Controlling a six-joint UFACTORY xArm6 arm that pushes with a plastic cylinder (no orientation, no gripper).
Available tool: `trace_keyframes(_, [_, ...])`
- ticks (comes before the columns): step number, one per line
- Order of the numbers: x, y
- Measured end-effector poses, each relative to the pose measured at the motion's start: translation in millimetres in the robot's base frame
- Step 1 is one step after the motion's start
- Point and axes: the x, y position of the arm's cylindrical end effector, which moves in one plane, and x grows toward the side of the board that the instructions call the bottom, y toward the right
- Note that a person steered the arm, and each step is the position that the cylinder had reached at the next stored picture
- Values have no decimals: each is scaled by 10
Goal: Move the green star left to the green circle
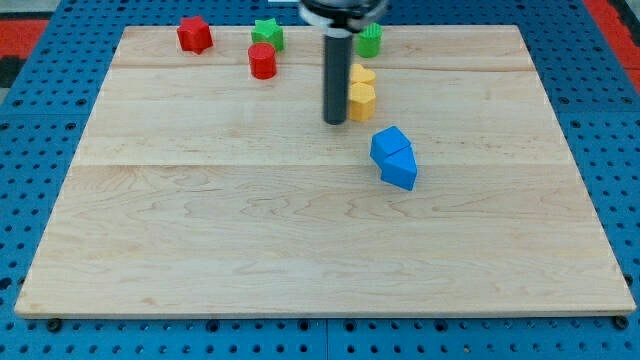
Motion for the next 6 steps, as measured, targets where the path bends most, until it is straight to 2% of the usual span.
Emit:
trace_keyframes(2, [-511,-1298])
trace_keyframes(3, [-728,-1054])
trace_keyframes(5, [-1399,-1151])
trace_keyframes(6, [-1542,-991])
